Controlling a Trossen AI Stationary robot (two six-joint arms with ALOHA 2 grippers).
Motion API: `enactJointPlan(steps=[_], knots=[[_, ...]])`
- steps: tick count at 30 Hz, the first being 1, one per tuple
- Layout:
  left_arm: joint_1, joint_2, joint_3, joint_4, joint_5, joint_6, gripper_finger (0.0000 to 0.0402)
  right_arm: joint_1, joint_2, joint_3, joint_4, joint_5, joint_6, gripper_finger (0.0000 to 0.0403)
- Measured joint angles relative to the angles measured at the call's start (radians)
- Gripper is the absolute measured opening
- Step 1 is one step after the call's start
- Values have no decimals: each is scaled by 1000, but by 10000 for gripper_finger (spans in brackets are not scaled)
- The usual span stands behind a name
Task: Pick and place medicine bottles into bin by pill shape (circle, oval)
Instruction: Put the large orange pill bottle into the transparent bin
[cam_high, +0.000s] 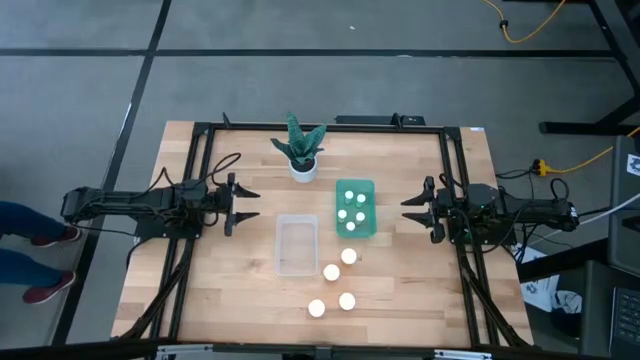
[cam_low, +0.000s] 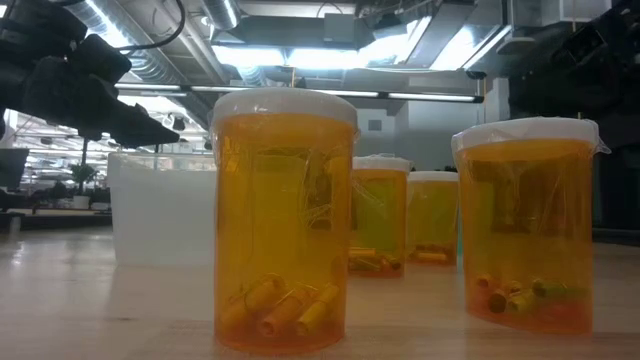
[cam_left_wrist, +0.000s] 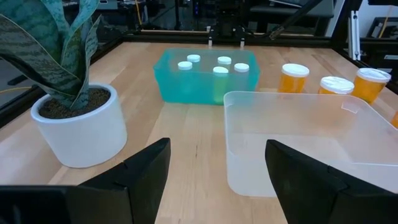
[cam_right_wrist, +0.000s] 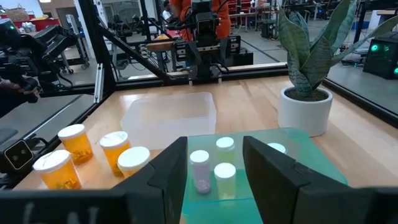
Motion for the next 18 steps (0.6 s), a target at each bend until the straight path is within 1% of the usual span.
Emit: enactJointPlan(steps=[8,11,16,18], knots=[[0,0,0,0,0,-25,254,0,0,0,0,0,0,156],[0,0,0,2,0,-61,254,0,0,0,0,0,0,156],[0,0,0,65,0,-218,254,0,0,0,0,0,0,156],[0,0,0,103,-1,-256,254,0,0,0,0,0,0,156]])
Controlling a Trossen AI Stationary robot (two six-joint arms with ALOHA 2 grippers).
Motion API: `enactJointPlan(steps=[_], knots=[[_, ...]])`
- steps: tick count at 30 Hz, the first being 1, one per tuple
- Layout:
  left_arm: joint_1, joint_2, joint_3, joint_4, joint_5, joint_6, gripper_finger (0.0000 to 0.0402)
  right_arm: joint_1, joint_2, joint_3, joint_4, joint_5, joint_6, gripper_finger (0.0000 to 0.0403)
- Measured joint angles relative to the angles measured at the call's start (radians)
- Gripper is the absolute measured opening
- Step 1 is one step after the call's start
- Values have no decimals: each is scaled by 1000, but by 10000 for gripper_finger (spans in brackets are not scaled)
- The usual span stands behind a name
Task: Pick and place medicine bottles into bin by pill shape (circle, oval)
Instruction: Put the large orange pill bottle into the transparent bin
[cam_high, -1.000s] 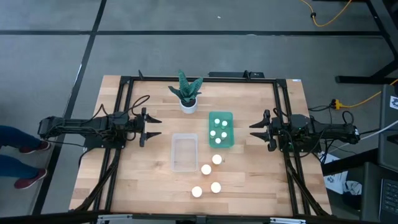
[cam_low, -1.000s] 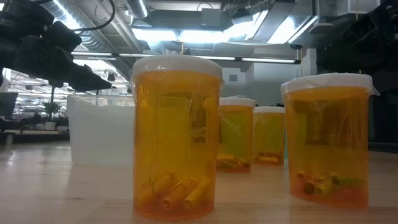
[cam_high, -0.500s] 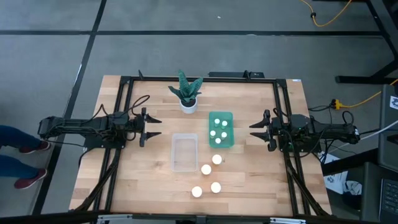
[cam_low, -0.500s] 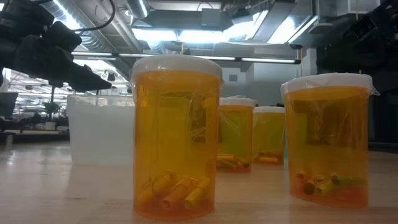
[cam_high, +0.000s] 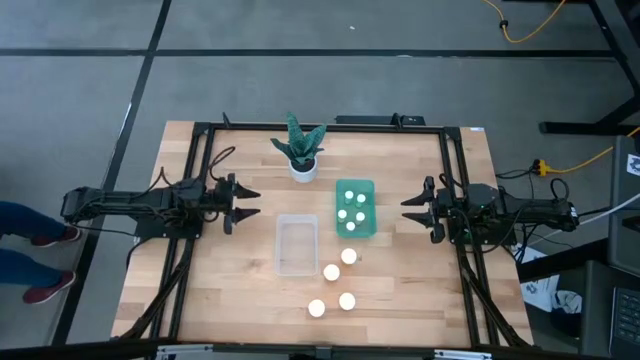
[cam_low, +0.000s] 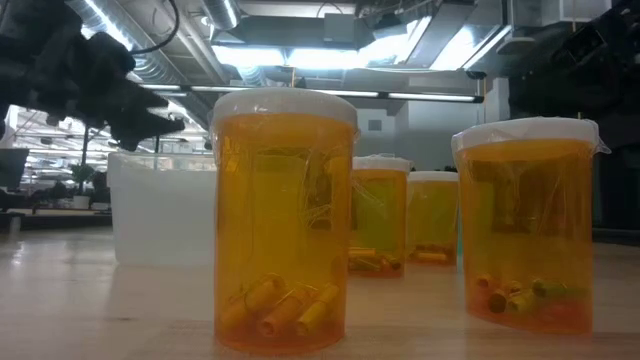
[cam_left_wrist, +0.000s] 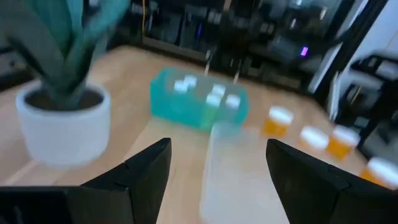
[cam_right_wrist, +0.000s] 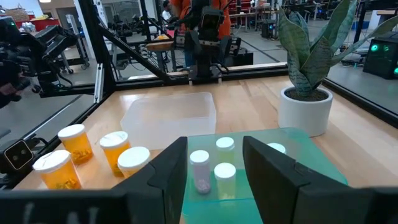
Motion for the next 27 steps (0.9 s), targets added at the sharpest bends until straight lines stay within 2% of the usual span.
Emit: enactJointPlan(steps=[3,9,11,14,16,20,23,27], knots=[[-1,-1,0,60,0,-3,254,0,0,0,0,0,0,156],[-1,0,0,64,-8,-7,254,0,0,0,0,0,0,156],[-1,0,0,87,-5,-54,254,0,0,0,0,0,0,156],[-1,0,31,150,96,-147,254,0,0,0,0,0,0,156],[-11,4,95,149,155,-153,254,0,0,0,0,0,0,156],[-72,87,294,33,147,-105,254,0,0,0,0,0,0,156],[-152,231,461,-18,119,-27,254,0,0,0,0,0,0,156],[-282,494,660,-32,99,139,254,0,0,0,0,0,0,156]])
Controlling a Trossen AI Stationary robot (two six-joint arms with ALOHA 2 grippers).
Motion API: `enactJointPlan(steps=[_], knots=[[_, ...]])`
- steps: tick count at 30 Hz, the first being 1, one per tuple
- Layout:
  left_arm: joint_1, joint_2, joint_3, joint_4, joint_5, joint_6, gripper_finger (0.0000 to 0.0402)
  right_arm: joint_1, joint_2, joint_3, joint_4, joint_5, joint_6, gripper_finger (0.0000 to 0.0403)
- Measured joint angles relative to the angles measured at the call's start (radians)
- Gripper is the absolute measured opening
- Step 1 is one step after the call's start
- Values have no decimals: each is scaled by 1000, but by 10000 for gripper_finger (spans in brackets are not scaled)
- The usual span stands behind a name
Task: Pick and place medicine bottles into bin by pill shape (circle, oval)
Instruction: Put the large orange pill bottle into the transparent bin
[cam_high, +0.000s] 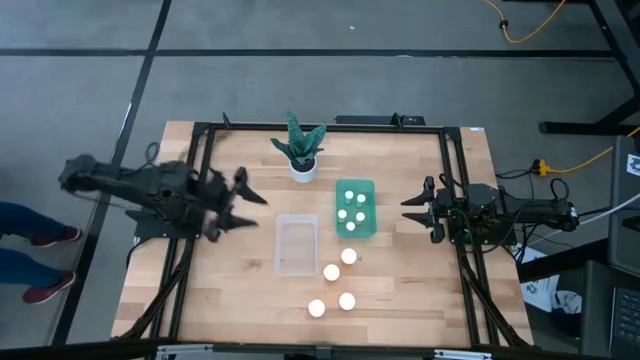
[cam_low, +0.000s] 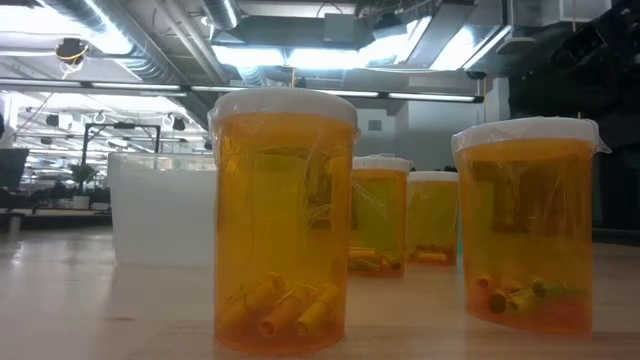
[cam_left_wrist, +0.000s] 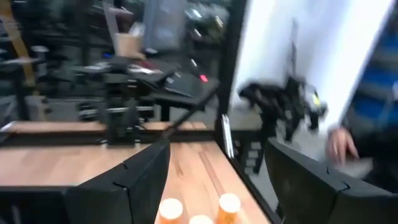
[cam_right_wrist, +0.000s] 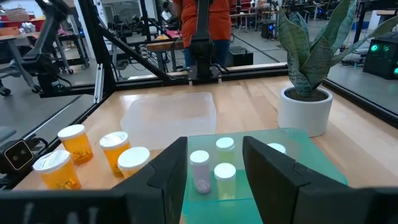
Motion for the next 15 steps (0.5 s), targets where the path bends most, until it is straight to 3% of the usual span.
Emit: enactJointPlan(steps=[4,8,15], knots=[[-78,251,190,-46,-38,140,254,0,0,0,0,0,0,156],[-109,459,346,-104,-119,145,254,0,0,0,0,0,0,156],[-116,717,511,-190,-133,152,254,0,0,0,0,0,0,156]])
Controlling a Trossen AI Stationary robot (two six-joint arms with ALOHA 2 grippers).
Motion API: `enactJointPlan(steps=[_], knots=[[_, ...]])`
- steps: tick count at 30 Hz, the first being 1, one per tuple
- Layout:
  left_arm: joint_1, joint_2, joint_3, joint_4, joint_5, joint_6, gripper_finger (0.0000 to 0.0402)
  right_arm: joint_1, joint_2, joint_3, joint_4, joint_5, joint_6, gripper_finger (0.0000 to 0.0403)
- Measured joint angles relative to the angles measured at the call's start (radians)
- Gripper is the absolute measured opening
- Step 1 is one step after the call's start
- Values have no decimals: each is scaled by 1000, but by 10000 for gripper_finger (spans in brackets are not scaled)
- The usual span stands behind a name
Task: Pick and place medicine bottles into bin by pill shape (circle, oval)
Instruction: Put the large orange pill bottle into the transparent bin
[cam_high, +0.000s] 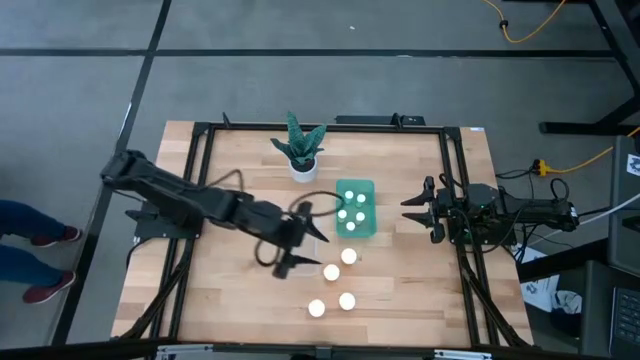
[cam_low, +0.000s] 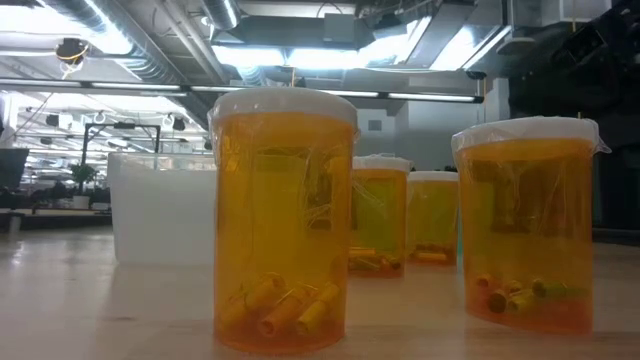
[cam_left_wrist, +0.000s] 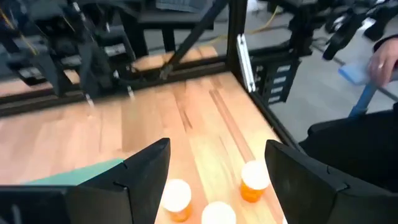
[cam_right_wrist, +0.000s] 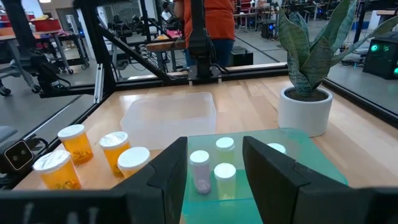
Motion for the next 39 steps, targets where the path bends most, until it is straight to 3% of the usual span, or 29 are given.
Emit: enactJointPlan(steps=[7,12,17,29,39], knots=[[-33,140,62,-31,-13,29,254,0,0,0,0,0,0,156],[-128,224,115,-110,-183,112,254,0,0,0,0,0,0,156],[-221,290,218,-152,-293,0,254,0,0,0,0,0,0,156],[-390,410,284,-286,-302,-314,254,0,0,0,0,0,0,156],[-353,504,283,-326,-252,-320,254,0,0,0,0,0,0,156]])
